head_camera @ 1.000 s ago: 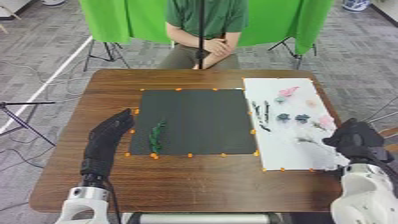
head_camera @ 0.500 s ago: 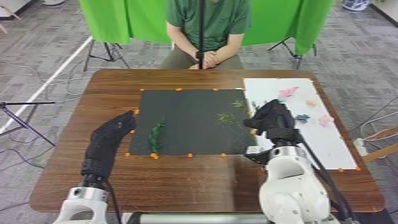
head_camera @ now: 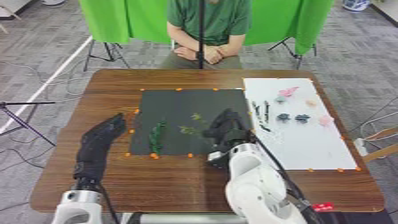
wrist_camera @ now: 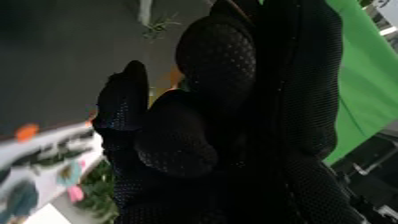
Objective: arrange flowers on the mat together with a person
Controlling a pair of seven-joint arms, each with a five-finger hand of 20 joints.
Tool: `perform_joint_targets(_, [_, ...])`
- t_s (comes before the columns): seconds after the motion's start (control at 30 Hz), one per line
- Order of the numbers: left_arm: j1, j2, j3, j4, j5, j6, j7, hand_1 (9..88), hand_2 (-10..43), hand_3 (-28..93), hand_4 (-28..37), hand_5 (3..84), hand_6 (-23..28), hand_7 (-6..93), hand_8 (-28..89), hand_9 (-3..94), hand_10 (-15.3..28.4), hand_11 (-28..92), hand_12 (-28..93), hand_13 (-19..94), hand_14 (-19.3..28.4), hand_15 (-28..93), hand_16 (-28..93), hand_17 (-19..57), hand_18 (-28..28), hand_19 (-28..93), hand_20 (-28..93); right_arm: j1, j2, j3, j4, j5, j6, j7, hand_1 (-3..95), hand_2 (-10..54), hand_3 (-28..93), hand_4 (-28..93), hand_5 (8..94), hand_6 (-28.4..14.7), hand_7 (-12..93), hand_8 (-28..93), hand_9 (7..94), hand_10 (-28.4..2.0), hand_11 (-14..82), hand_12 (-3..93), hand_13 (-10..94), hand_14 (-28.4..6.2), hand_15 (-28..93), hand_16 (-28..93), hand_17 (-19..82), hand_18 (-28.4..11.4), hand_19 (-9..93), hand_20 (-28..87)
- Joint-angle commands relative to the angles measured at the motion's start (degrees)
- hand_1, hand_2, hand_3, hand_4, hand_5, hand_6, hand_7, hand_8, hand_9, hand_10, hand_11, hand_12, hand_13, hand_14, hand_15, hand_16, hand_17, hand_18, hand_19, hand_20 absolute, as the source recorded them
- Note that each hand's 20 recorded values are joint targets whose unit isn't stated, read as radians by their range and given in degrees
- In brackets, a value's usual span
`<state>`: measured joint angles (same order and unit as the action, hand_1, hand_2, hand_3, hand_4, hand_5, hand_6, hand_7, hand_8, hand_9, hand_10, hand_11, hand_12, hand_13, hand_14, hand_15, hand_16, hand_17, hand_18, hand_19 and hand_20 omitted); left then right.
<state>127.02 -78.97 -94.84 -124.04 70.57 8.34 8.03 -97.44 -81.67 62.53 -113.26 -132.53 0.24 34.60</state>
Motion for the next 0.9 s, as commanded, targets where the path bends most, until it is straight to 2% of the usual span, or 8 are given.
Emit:
perform_joint_targets(0.03, [1.8, 0.92, -2.02, 0.52, -2.9, 6.37, 2.69, 28.9, -3.6, 64, -17.4, 46.7, 3.5, 12.8, -6, 41.4, 12.7, 15, 13, 32, 15.6, 10, 2, 5.5, 9.9, 5, 16, 1.3, -2.2, -2.2, 2.7, 1.8, -1.2, 1.8, 88.3, -9.5, -28, 41, 91.3, 1.5, 21, 7, 93.7, -9.4, 42.2, 21.3, 84, -7.6, 74, 34, 41, -22.9, 82, 45])
perform_joint_targets(0.13, [2.1, 0.96, -2.38, 0.2, -2.86, 6.74, 2.74, 28.7, -3.6, 64, -17.8, 46.7, 3.5, 13.0, -6, 41.5, 12.8, 15, 13, 32, 15.6, 10, 2, 5.6, 9.8, 5, 16, 1.9, -2.5, -2.6, 3.7, 2.3, -1.2, 2.2, 88.3, -9.5, -28, 41, 91.3, 1.5, 21, 7, 93.7, -9.1, 42.3, 20.9, 84, -7.4, 74, 34, 42, -23.0, 82, 45])
perform_joint_targets(0.33, [2.5, 0.81, -2.05, -0.02, -2.35, 5.66, 2.28, 28.6, -3.6, 64, -18.1, 46.7, 3.5, 13.0, -6, 41.5, 12.8, 15, 13, 32, 15.5, 11, 2, 5.7, 9.8, 5, 17, 3.2, -2.9, -3.3, 4.7, 5.7, -0.5, 2.6, 88.1, -9.5, -28, 41, 91.4, 1.5, 21, 7, 93.7, -8.8, 41.6, 19.8, 85, -6.2, 72, 34, 43, -22.8, 83, 44])
perform_joint_targets(0.4, [2.4, 0.83, -1.84, -0.01, -2.34, 5.83, 2.13, 28.7, -3.6, 64, -18.1, 46.7, 3.5, 13.1, -6, 41.5, 12.7, 15, 13, 32, 15.6, 11, 2, 5.7, 9.7, 5, 17, 3.5, -3.0, -3.5, 4.9, 6.8, -0.2, 2.7, 88.1, -9.5, -28, 41, 91.2, 1.6, 21, 7, 93.7, -8.8, 41.2, 19.4, 86, -6.1, 71, 34, 43, -22.7, 83, 43])
perform_joint_targets(0.47, [2.2, 0.91, -1.91, 0.07, -2.36, 5.44, 1.88, 28.7, -3.6, 64, -18.1, 46.7, 3.5, 13.1, -6, 41.4, 12.6, 15, 13, 32, 15.6, 11, 2, 5.7, 9.7, 5, 17, 3.9, -3.2, -3.7, 5.2, 7.7, -0.1, 2.8, 88.0, -9.5, -28, 41, 91.1, 1.5, 21, 7, 93.7, -8.7, 41.0, 19.1, 86, -5.9, 71, 34, 43, -22.6, 83, 43])
perform_joint_targets(0.9, [1.9, 0.71, -1.25, 0.34, -2.19, 4.78, 1.8, 28.9, -3.6, 64, -18.0, 46.6, 3.4, 13.1, -6, 41.3, 12.7, 15, 13, 32, 15.6, 11, 2, 5.5, 9.8, 4, 17, 5.2, -3.8, -4.4, 8.0, 9.8, 3.0, 0.5, 88.1, -9.5, -28, 39, 90.8, 1.4, 20, 8, 93.7, -8.6, 39.3, 18.1, 88, -4.7, 66, 34, 44, -22.3, 83, 42])
